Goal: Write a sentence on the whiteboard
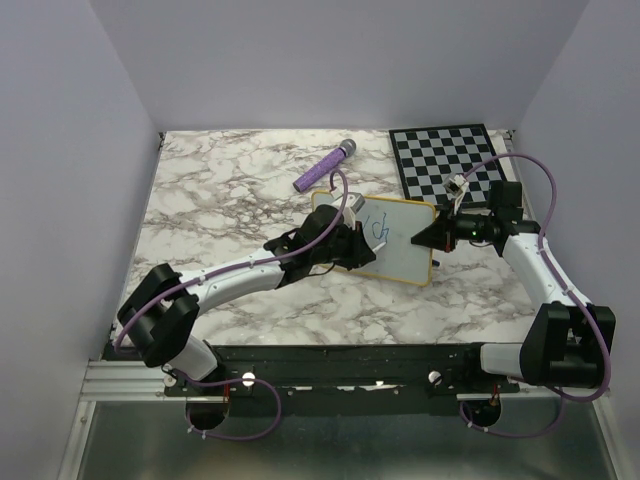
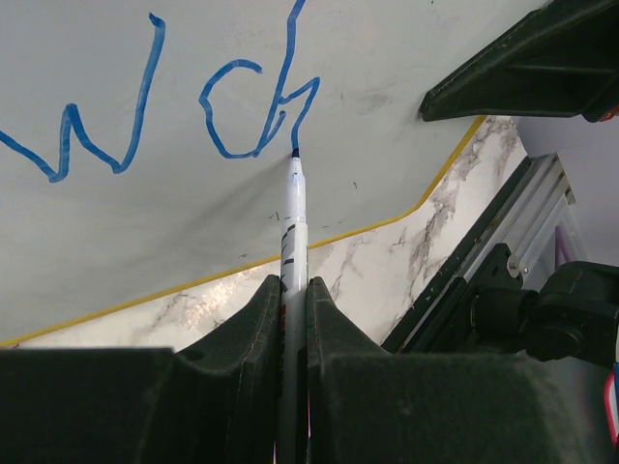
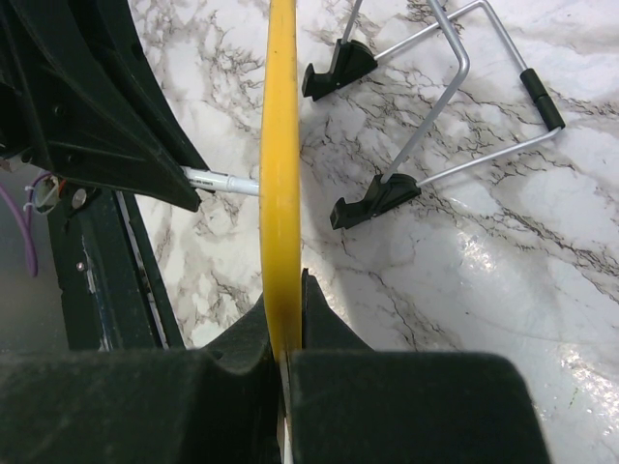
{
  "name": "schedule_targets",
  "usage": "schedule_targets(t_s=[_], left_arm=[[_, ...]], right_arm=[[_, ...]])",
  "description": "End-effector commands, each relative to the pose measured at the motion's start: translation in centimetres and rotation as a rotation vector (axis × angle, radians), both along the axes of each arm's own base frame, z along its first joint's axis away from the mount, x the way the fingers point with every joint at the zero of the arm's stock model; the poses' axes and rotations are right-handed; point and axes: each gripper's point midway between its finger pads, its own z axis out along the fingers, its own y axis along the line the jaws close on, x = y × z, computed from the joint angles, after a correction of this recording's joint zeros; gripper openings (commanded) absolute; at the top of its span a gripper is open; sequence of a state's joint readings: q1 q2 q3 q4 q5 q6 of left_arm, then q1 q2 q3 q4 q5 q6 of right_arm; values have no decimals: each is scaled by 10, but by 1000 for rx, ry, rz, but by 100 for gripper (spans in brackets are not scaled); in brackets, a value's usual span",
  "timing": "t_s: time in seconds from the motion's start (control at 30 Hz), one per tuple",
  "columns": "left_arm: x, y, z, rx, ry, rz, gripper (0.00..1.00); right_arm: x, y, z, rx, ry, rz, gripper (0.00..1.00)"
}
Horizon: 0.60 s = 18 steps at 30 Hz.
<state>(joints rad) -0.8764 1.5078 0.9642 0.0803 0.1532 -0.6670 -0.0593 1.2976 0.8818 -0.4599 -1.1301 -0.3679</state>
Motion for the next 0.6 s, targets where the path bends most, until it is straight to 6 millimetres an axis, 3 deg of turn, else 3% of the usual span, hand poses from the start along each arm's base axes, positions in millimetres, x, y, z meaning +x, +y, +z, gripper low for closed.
schedule_targets(t_s=[0.0, 0.3, 0.57], left_arm=[[0, 1, -15, 32, 39, -4, 0], [1, -4, -3, -7, 16, -16, 0], [-8, 3, 29, -87, -41, -23, 0]], right_arm=[[-1, 3, 7, 6, -50, 25, 1], [-1, 3, 7, 6, -49, 25, 1], [-1, 2, 7, 5, -52, 24, 1]])
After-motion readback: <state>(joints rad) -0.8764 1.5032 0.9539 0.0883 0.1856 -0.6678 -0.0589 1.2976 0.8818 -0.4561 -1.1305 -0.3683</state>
